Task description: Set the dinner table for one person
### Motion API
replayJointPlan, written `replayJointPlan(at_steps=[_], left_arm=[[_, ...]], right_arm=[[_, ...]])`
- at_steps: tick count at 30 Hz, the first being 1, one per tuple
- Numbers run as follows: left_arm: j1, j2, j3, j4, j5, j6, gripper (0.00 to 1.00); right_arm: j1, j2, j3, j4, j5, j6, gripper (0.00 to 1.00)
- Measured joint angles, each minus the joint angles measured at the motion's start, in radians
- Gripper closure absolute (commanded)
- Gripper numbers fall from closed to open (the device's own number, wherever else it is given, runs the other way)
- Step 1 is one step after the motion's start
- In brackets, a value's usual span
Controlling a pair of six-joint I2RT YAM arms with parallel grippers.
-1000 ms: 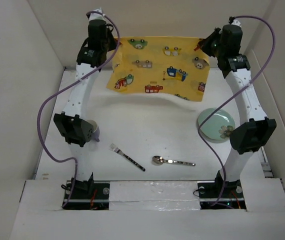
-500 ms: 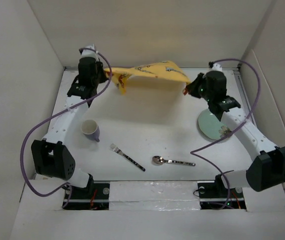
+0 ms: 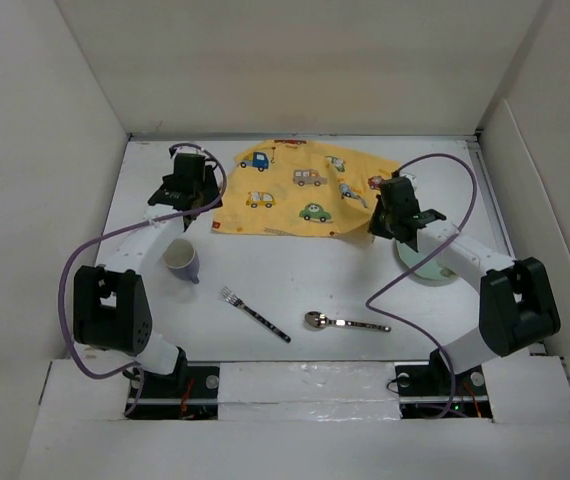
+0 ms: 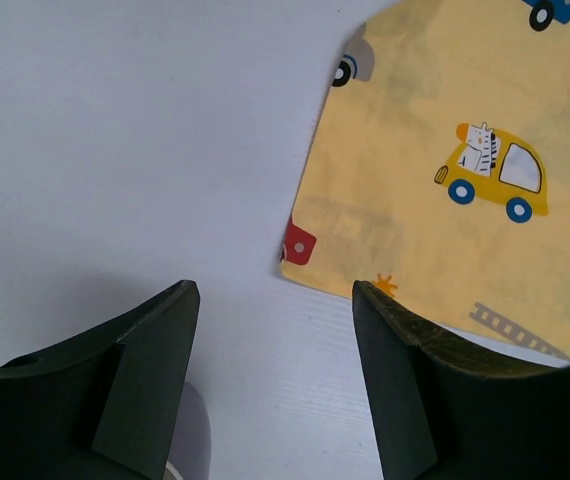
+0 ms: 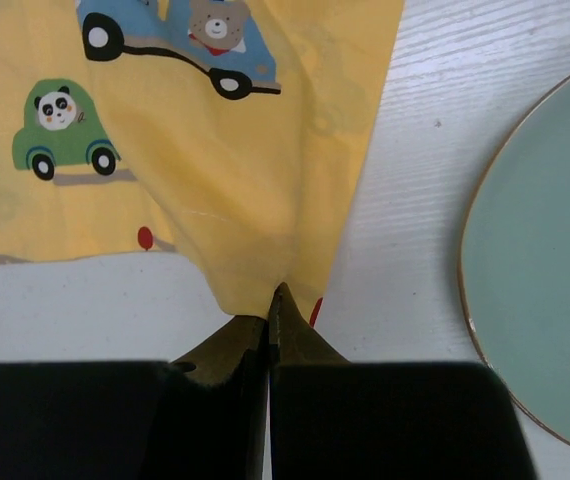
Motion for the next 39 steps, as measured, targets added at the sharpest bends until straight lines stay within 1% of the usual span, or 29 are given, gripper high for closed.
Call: replayJointPlan(at_steps=[3,4,5,6,8,10,12,13,15,16,20,21,22,24,26,33,34,39], left_arm=[[0.0,0.024,0.011,-0.017,0.003,-0.014,0.43],[0.0,0.05,0.034,-0.032,0.006,-0.017,0.48],[0.0,0.089,0.069,-0.048,0.01,-0.02,0.5],[0.0,0.132,0.106,-0.062,0.011,-0.021,0.5],[-0.007,0.229,0.191,-0.085,0.006,-0.022,0.56],[-0.016,0.302,0.239,-0.098,-0.001,-0.026,0.59],[-0.029,0.342,0.25,-0.122,-0.001,-0.034,0.59],[-0.034,0.353,0.25,-0.139,0.001,-0.04,0.58],[-0.036,0.363,0.249,-0.159,0.014,-0.051,0.59],[-0.034,0.363,0.247,-0.161,0.026,-0.06,0.6],[-0.01,0.363,0.227,-0.168,0.038,-0.077,0.58],[-0.006,0.363,0.222,-0.172,0.038,-0.078,0.58],[-0.001,0.363,0.218,-0.179,0.038,-0.079,0.57],[0.003,0.363,0.214,-0.193,0.038,-0.08,0.57],[0.004,0.364,0.214,-0.206,0.043,-0.08,0.57],[0.002,0.409,0.214,-0.235,0.064,-0.085,0.57],[0.002,0.418,0.214,-0.237,0.068,-0.088,0.58],[0.002,0.444,0.205,-0.224,0.082,-0.109,0.62]], right_arm=[[0.0,-0.001,-0.001,0.0,0.028,-0.001,0.74],[0.001,-0.003,-0.003,0.0,0.034,-0.001,0.55],[0.003,-0.005,-0.004,-0.002,0.038,0.001,0.49],[0.005,-0.006,-0.004,-0.005,0.042,-0.001,0.46],[0.007,-0.013,-0.004,-0.023,0.043,0.005,0.4],[0.006,-0.031,-0.004,-0.049,0.043,0.008,0.39],[0.0,-0.072,-0.004,-0.076,0.034,0.011,0.39],[-0.006,-0.102,-0.004,-0.084,0.026,0.013,0.47],[-0.029,-0.171,-0.004,-0.097,0.0,0.013,0.76],[-0.041,-0.207,-0.005,-0.099,-0.016,0.02,1.0],[-0.075,-0.311,-0.018,-0.099,-0.072,0.031,1.0],[-0.075,-0.318,-0.026,-0.099,-0.08,0.035,0.97],[-0.076,-0.321,-0.039,-0.099,-0.09,0.04,0.88],[-0.079,-0.313,-0.071,-0.099,-0.11,0.048,0.84],[-0.082,-0.299,-0.106,-0.105,-0.129,0.063,0.78],[-0.093,-0.267,-0.133,-0.095,-0.167,0.092,0.72],[-0.095,-0.261,-0.133,-0.09,-0.172,0.097,0.7],[-0.114,-0.232,-0.14,-0.056,-0.202,0.125,0.68]])
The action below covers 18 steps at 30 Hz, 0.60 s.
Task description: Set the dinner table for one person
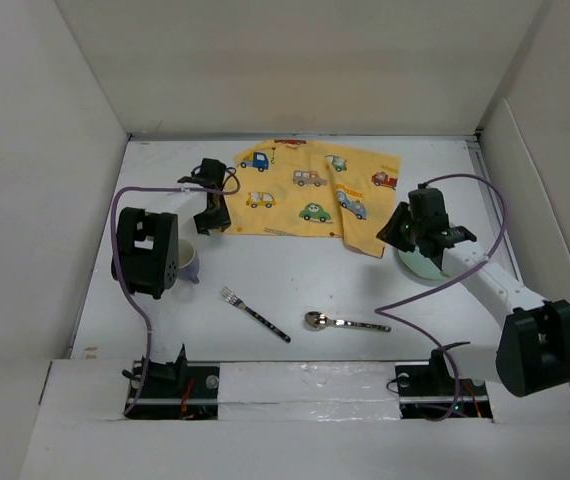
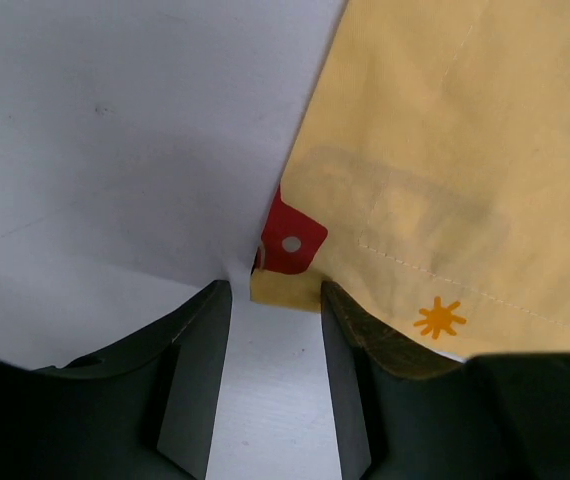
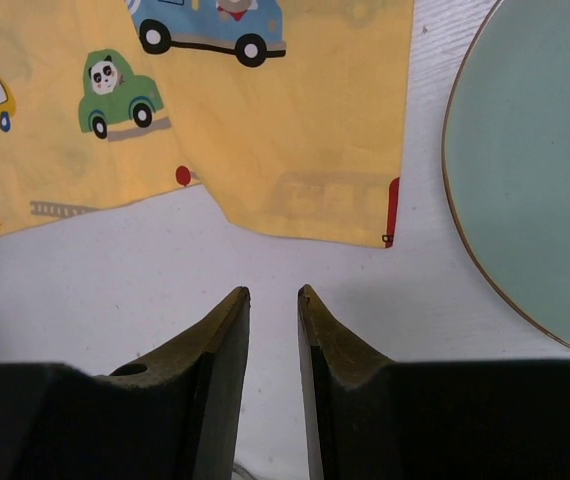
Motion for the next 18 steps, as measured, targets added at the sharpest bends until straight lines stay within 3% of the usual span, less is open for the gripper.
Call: replayJointPlan(at_steps=[6,9,12,16,18], left_arm=[[0.0,0.0,-0.014,0.048,-0.013,-0.03,0.8],[0.0,0.0,-0.017,0.068,-0.021,-0.04,1.0],[0.0,-0.003,-0.022,0.081,-0.024,-0.048,1.0],[0.0,-0.021,-0.032,0.082,-0.021,-0.048,1.0],[0.0,-0.048,-0.032,0.079,-0.018,-0.048,1.0]], right_arm=[[-0.013,0.004,-0.024,0.018,-0.026,0.016,0.68],[-0.019,0.003,-0.028,0.018,-0.029,0.019,0.68],[-0.03,0.0,-0.029,0.018,-0.028,0.024,0.61],[-0.049,0.001,-0.03,0.008,-0.02,0.038,0.43],[-0.058,0.01,-0.03,0.007,-0.01,0.048,0.46]])
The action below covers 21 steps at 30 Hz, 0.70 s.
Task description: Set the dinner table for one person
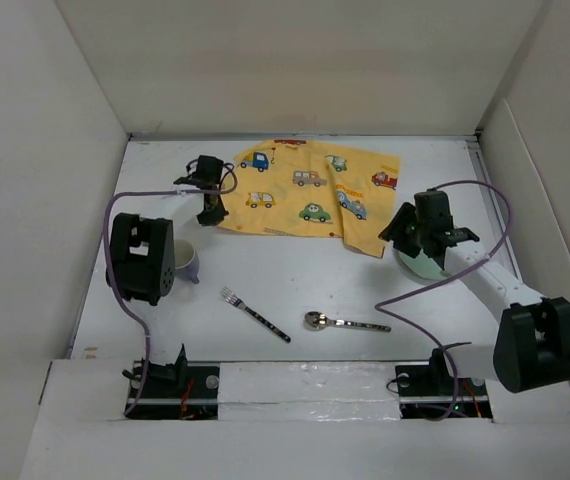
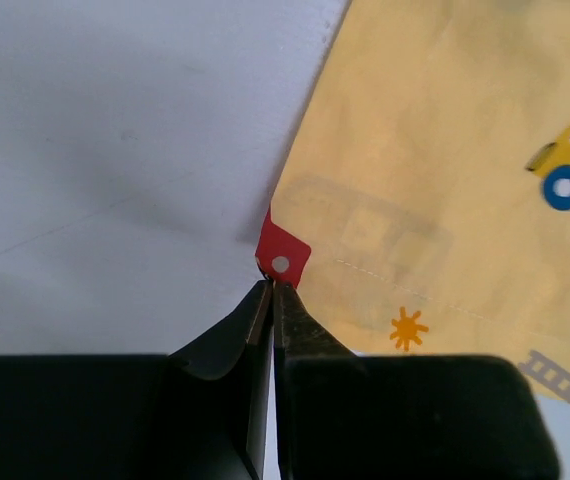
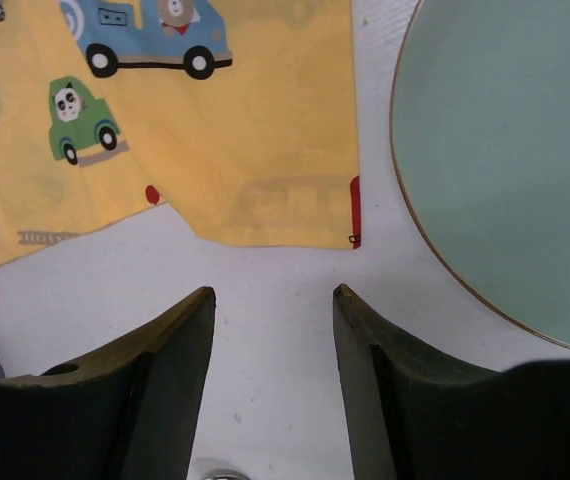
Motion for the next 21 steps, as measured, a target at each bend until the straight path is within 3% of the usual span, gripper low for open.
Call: replayJointPlan(at_steps=[1,5,9,13,21], left_arm=[[0.0,-0.02,0.0,0.0,0.002,0.0,1.0],[0.0,-0.14,0.0,0.004,0.008,-0.005,1.0],[-0.002,-0.248,0.001,0.016,0.003,-0.005,1.0],[-0.002,-0.29,0.0,0.02,-0.005,0.001,1.0],[-0.002,-0.304,-0.072,0.037,-0.005,0.009,1.0]], right_arm=[[-0.002,0.01,0.0,-0.001,0.004,0.007,0.53],[-0.007,0.068,0.0,-0.003,0.011,0.045,0.57],[-0.014,0.162,0.0,0.001,0.01,0.086,0.54],[-0.014,0.265,0.008,-0.002,0.006,0.135,0.45],[-0.016,0.368,0.134,-0.048,0.014,0.196,0.48]])
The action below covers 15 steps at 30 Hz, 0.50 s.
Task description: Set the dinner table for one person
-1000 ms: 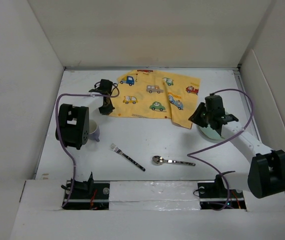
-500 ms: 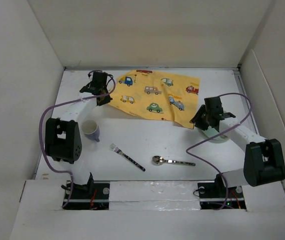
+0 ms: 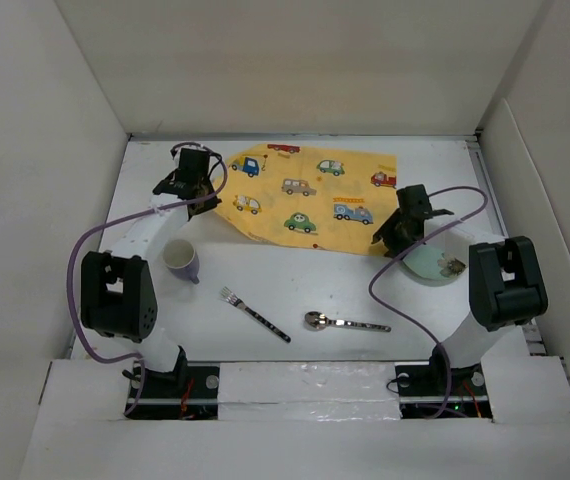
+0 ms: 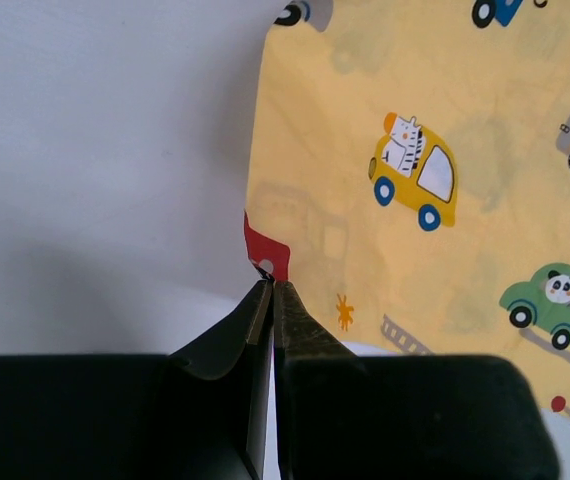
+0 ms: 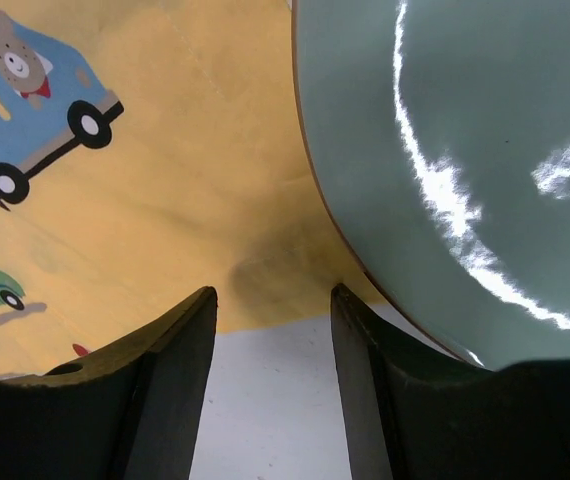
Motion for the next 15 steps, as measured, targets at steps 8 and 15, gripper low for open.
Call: replayJointPlan(at_steps=[8,15], left_arm=[[0.0,-0.065,-0.061,0.016,-0.021,0.015,1.0],[0.0,-0.148,-0.127,-0.003,-0.063,0.016,1.0]], right_arm=[[0.002,0.056,0.063,-0.084,0.002,0.023,0.89],[0.003,0.053,0.058,-0.109,0.002,0.004,1.0]])
